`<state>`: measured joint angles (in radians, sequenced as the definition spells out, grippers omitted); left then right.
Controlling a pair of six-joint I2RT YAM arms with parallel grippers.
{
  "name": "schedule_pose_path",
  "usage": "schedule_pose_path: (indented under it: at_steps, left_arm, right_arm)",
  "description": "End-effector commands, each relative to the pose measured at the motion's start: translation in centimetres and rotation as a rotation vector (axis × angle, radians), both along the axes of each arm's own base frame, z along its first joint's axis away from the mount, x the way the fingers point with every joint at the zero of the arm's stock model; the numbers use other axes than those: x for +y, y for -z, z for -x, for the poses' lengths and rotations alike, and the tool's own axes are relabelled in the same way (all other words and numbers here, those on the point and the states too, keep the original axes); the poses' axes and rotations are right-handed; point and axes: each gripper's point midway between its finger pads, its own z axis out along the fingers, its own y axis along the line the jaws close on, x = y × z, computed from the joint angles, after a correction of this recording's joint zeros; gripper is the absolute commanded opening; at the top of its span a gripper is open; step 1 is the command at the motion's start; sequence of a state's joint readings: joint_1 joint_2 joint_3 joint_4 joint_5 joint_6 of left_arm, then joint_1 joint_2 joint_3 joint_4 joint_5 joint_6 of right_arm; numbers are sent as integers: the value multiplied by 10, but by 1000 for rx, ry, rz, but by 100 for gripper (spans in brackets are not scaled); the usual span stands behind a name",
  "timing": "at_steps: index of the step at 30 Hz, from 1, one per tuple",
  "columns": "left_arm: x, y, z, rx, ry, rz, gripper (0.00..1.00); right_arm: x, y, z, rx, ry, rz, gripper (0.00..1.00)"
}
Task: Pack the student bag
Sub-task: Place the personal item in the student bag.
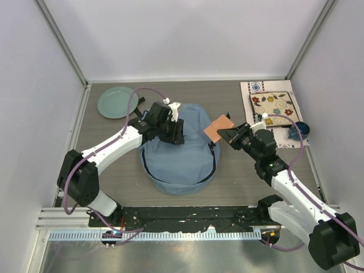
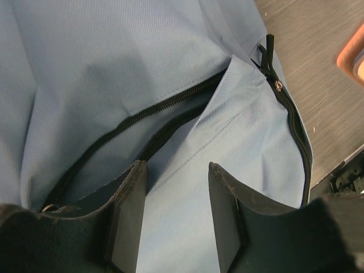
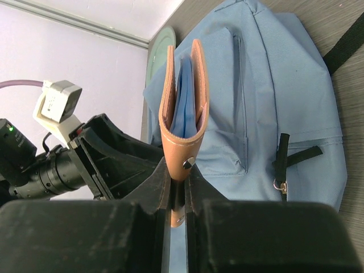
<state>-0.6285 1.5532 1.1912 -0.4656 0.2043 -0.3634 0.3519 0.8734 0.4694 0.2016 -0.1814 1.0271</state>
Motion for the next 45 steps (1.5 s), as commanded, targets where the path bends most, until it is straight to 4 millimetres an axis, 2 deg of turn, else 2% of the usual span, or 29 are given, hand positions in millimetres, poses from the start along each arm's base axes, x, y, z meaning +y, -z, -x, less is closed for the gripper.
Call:
schedule_pose_path:
  at_steps: [1, 6, 7, 10, 13, 15, 16, 18, 23, 25, 26, 28, 30, 31, 32, 36, 41, 45]
  left_arm:
    - [-2, -1, 17, 27, 11, 43, 49]
    - [1, 16, 21, 71, -3, 20, 41]
    - [2, 18, 22, 78, -3, 15, 32]
    - [2, 22, 24, 90, 7, 3, 17]
    - [7, 27, 24, 90, -13, -18, 15]
    - [12, 28, 17, 69, -54, -41, 17]
    - [14, 28, 15, 69, -86, -45, 25]
    - [18, 26, 6, 42, -148, -47, 31]
    - [16, 18, -7, 38, -313, 42, 57]
    - [17, 19, -7, 51, -359, 66, 59]
    - [19, 14, -12, 41, -422, 95, 62]
    - [24, 18, -13, 42, -476, 108, 67]
    - [26, 10, -15, 34, -539, 157, 69]
    - [30, 14, -13, 39, -569, 162, 71]
    - [34, 8, -15, 22, -602, 185, 72]
    - [41, 6, -13, 30, -708, 271, 74]
    - [54, 9, -14, 13, -792, 277, 75]
    - [64, 6, -22, -35, -856, 281, 75]
  right_arm:
    - [4, -26, -5, -79, -5, -43, 1]
    - [5, -26, -5, -77, -13, -45, 1]
    - [4, -26, -5, -77, -10, -45, 1]
    - [4, -26, -4, -76, -6, -44, 1]
    - [2, -26, -3, -76, 0, -43, 1]
    - [2, -24, -3, -72, 2, -41, 1]
    - [2, -26, -3, -76, 2, -43, 1]
    - [3, -25, -3, -73, -1, -42, 1]
    - [3, -26, -4, -74, -3, -43, 1]
    - [3, -27, -3, -77, -1, -44, 1]
    - [2, -28, -3, -78, 0, -43, 1]
    - [2, -27, -3, -76, 2, -43, 1]
    - [2, -27, -3, -76, 5, -42, 1]
    - [2, -27, -3, -76, 5, -42, 1]
    - [1, -28, -4, -78, 6, -43, 1]
    - [2, -26, -4, -74, 1, -40, 1]
    - [3, -29, -5, -82, -3, -44, 1]
    - [4, -29, -4, -82, -4, -46, 1]
